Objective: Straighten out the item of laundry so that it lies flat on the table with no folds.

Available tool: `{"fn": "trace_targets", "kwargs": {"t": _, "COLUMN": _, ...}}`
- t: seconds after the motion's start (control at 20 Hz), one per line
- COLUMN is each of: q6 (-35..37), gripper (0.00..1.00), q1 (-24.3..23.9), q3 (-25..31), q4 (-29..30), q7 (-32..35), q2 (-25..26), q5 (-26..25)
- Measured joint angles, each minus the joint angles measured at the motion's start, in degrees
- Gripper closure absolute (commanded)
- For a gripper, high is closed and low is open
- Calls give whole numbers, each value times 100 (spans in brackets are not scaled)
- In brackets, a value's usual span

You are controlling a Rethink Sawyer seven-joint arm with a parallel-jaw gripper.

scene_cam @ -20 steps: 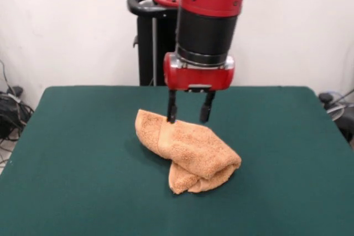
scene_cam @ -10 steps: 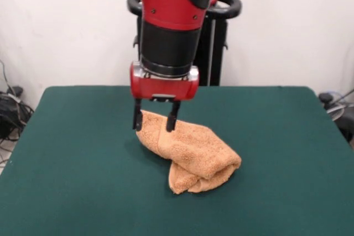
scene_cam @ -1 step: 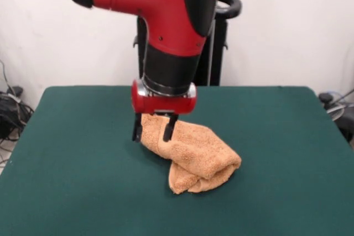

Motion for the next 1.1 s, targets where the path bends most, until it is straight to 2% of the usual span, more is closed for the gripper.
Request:
{"fn": "trace_targets", "kwargs": {"t": 0.3, "q6": -80, "gripper": 0, "q1": 161, "q3": 1, "q4": -214, "q7": 0, "q2": 351, "q5": -139}}
{"fn": "trace_targets", "kwargs": {"t": 0.55, "q6": -80, "gripper": 0, "q1": 394, "q3": 2, "q4": -813, "q7": 0, "q2": 765, "q5": -121}}
{"fn": "trace_targets", "kwargs": {"t": 0.85, "q6": -80, "gripper": 0, "q1": 582, "q3": 2, "q4": -1346, "q7": 0, "q2": 974, "q5": -9}}
{"fn": "trace_targets", "kwargs": {"t": 1.1, "q6": -79, "gripper": 0, "q1": 642, "q3": 2, "q4": -1528, "q7": 0, "q2": 997, "q5": 36}}
